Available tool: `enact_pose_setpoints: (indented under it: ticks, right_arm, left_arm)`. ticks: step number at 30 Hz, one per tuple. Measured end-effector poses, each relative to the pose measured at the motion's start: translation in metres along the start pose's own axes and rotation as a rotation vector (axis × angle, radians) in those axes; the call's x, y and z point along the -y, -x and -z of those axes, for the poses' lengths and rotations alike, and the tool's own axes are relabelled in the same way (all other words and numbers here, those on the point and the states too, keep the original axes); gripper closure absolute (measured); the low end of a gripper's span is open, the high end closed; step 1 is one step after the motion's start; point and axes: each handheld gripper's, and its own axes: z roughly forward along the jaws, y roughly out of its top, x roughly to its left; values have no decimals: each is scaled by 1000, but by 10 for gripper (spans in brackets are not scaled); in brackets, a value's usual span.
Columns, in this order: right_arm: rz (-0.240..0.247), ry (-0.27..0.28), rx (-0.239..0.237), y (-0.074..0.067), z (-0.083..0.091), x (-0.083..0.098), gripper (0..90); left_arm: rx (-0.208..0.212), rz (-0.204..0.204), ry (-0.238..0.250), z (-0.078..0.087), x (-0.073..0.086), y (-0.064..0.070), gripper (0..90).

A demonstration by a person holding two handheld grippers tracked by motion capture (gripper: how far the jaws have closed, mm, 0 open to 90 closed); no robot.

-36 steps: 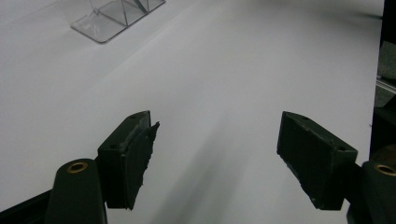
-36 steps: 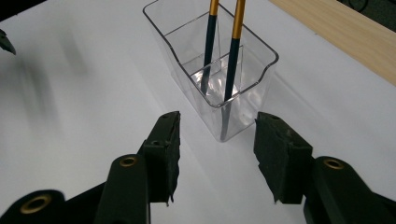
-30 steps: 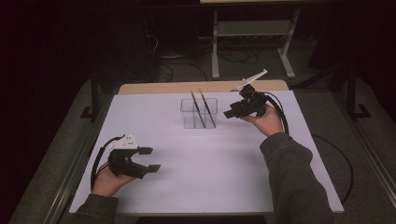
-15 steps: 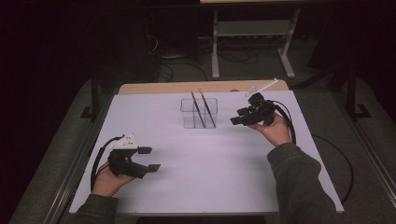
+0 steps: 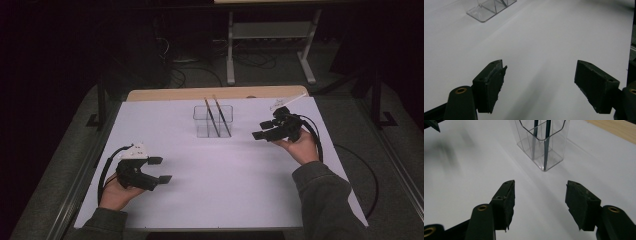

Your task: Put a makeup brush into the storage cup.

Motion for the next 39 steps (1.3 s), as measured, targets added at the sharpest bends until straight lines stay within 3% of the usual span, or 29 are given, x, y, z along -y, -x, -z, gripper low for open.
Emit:
enact_pose_setpoints:
  ticks: [6,19,30,39]
  right_arm:
    - [2,13,3,-4,3,6,388]
    - [8,28,3,-11,6,20,368]
    - [-20,34,2,-16,9,36,353]
    - [-1,43,7,-22,11,47,342]
  left_arm:
    - [-11,-2,20,2,-1,0,234]
    - [-12,5,9,1,1,0,230]
    - [-18,3,4,1,1,0,229]
    - [-24,6,6,0,2,0,228]
